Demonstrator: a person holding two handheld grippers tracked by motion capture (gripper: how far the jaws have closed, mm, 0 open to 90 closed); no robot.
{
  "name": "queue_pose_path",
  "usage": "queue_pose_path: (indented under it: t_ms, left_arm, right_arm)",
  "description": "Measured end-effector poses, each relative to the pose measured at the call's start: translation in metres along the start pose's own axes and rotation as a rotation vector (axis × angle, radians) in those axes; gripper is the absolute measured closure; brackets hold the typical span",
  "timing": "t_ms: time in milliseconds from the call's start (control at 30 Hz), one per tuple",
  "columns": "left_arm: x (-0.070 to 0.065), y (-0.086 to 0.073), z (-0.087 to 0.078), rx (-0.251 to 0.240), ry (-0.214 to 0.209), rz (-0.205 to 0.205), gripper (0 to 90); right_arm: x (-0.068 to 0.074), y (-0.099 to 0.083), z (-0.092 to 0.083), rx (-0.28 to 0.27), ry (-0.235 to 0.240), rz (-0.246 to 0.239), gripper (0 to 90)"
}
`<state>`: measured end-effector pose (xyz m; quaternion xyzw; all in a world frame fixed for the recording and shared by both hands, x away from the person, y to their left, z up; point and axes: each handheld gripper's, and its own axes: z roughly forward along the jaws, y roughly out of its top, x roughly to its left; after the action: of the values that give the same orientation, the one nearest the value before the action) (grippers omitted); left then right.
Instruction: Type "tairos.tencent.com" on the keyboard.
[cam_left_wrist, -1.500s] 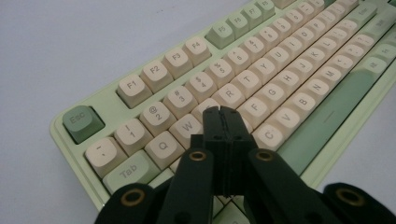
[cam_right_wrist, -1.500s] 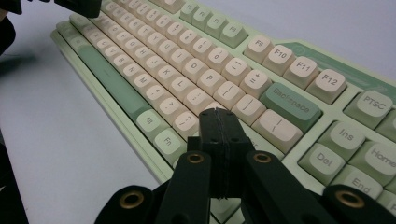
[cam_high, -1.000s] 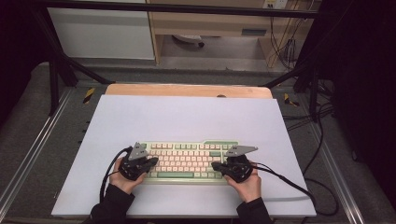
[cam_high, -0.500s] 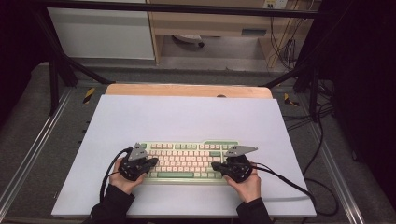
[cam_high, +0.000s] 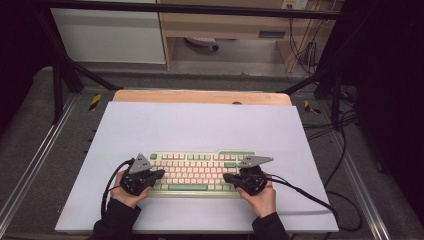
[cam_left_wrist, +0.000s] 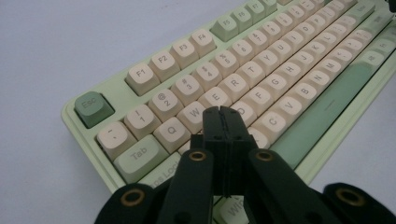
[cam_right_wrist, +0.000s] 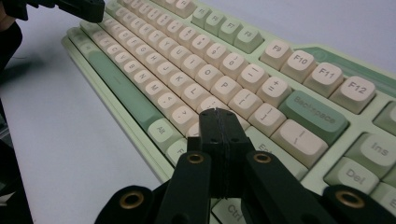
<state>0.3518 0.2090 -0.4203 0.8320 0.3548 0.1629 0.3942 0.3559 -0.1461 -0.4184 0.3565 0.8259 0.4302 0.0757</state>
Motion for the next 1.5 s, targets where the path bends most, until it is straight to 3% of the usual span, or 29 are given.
queue_pose_path:
  t_ms: [767,1500]
  left_arm:
    - [0.004,-0.002,-0.006,-0.011,0.000,-0.016,90.0]
    - [0.004,-0.003,-0.004,-0.005,-0.004,-0.016,90.0]
  right_arm:
    - [0.019,0.011,0.029,0.029,0.022,-0.053,90.0]
    - [0.020,0.007,0.038,0.049,0.020,-0.064,90.0]
